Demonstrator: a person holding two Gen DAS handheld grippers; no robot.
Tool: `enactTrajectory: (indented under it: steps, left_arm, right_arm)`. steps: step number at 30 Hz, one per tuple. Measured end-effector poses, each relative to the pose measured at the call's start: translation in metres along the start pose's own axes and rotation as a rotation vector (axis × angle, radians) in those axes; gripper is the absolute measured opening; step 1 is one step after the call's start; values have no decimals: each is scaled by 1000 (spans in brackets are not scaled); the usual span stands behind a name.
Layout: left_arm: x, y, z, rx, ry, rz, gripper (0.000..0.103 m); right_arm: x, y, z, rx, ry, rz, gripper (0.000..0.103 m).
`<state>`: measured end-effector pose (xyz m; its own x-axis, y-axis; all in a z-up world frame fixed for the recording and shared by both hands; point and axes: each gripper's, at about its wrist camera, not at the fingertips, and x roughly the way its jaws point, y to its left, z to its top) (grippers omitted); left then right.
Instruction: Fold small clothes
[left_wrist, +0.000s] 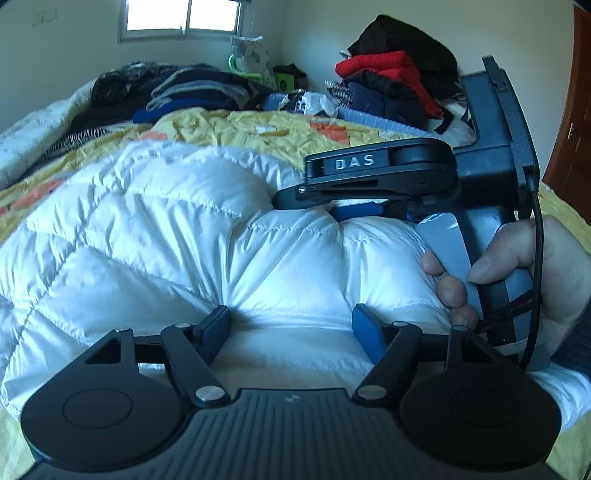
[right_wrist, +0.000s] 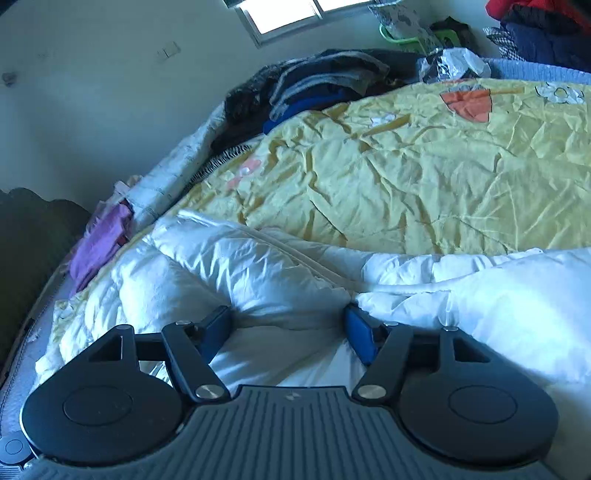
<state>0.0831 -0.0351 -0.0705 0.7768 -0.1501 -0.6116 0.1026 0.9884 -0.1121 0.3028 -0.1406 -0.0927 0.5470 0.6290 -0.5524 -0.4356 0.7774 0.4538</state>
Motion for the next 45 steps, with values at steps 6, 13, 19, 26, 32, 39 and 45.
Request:
enactTrajectory:
  steps: [6,13,19,26,32,39,45]
  left_arm:
    - [-75,57,18,-124,-215,-25,88]
    - [-95,160,-8,-593,-150,224,92]
    - [-75,171,-28,-716,-21,140,92]
    - [-40,174,-24,-763,-11,134,70]
    - [-42,154,0,-624,1,170,26]
    - [-78,93,23,-328,-163,262,17]
    - [-107,20,36,-32,-313,254,17]
  right_arm:
    - [-69,12,8,68,-148,93,70]
    - [-65,75,-15,-400,-6,65,56]
    - [-16,86,-34,-548,122,38,52]
    - [-9,74,-44,-472,91,81,54]
    - [-6,68,-49,-447,53,95,56]
    - [-11,61,-48,-402,34,130,57]
    - [-53,-17,-18,254,-71,440,63]
